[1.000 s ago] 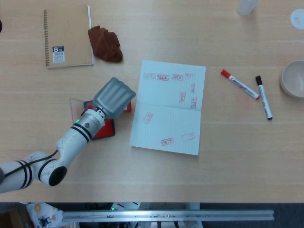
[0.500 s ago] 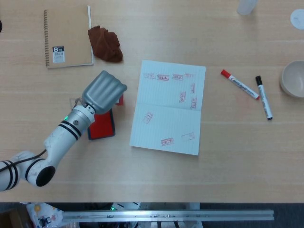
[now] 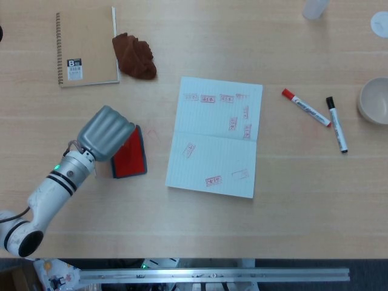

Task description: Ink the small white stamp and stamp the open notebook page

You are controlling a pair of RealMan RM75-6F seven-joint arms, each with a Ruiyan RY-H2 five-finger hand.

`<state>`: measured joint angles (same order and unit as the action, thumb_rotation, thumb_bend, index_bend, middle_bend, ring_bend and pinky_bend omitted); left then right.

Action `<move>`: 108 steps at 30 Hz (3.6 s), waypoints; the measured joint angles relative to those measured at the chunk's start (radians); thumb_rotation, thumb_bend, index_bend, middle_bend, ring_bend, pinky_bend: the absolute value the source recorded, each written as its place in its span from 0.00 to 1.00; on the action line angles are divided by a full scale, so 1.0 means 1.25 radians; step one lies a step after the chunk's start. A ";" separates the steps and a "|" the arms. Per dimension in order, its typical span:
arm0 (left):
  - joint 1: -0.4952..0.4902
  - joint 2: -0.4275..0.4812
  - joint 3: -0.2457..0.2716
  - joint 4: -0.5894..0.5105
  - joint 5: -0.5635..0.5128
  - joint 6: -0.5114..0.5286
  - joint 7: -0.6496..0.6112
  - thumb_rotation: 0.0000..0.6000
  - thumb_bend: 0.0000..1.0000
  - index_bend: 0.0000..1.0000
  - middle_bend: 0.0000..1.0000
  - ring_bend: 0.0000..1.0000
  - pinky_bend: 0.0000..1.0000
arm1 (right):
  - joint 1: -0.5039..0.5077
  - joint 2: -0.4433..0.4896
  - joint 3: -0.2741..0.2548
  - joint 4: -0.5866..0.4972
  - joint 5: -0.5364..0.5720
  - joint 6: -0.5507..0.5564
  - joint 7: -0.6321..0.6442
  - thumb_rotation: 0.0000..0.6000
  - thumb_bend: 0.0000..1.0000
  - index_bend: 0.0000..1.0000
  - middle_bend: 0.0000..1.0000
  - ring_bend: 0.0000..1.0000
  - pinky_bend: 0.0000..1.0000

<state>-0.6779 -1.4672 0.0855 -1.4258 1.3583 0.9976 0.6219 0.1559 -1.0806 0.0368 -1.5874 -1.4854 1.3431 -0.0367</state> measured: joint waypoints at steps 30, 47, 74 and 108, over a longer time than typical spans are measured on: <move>0.020 -0.068 -0.010 0.072 0.047 0.001 0.096 1.00 0.23 0.63 1.00 1.00 1.00 | -0.010 0.000 -0.001 0.000 0.007 0.009 -0.003 1.00 0.15 0.21 0.36 0.27 0.39; 0.027 -0.070 -0.018 0.097 0.079 0.017 0.090 1.00 0.23 0.63 1.00 1.00 1.00 | -0.009 0.001 0.000 -0.005 0.011 0.004 -0.010 1.00 0.15 0.21 0.36 0.27 0.39; 0.018 -0.079 -0.043 0.060 0.018 -0.058 0.070 1.00 0.23 0.61 1.00 1.00 1.00 | -0.018 0.004 -0.001 -0.005 0.018 0.011 -0.007 1.00 0.15 0.21 0.36 0.27 0.39; -0.011 -0.074 -0.055 0.042 -0.048 -0.099 0.108 1.00 0.26 0.61 1.00 1.00 1.00 | -0.026 0.003 0.000 0.006 0.020 0.017 0.006 1.00 0.15 0.21 0.36 0.27 0.39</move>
<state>-0.6919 -1.5593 0.0169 -1.3738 1.2980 0.8738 0.7573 0.1235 -1.0772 0.0364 -1.5802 -1.4605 1.3639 -0.0294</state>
